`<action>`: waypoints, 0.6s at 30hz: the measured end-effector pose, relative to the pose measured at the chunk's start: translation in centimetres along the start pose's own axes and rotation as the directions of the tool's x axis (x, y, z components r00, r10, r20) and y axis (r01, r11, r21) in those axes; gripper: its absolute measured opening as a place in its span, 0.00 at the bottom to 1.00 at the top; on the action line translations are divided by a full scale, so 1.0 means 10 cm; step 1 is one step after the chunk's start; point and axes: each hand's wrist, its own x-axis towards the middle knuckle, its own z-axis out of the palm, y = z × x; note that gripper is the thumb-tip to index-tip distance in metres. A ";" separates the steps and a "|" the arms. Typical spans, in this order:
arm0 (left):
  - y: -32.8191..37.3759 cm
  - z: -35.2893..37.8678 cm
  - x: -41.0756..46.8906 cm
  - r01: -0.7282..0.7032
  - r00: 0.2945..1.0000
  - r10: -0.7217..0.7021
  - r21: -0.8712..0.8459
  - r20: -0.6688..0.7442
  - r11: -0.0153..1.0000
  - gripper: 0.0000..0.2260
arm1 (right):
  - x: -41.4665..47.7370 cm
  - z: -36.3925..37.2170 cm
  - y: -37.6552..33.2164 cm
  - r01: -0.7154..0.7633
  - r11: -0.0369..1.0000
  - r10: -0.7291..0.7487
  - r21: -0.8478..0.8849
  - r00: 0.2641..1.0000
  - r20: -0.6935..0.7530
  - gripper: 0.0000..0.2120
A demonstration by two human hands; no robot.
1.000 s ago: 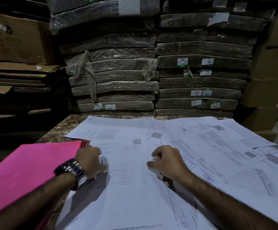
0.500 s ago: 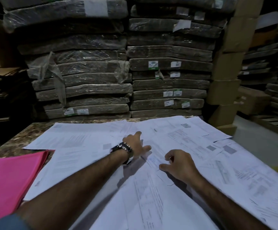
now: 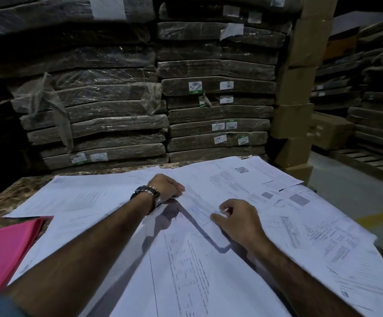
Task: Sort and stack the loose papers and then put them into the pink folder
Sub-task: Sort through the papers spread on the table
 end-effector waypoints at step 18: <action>-0.64 -0.75 -0.62 0.154 0.972 -0.090 -0.306 0.215 0.939 0.08 | -0.02 -0.09 -0.14 -0.438 0.487 0.201 0.756 0.898 0.390 0.15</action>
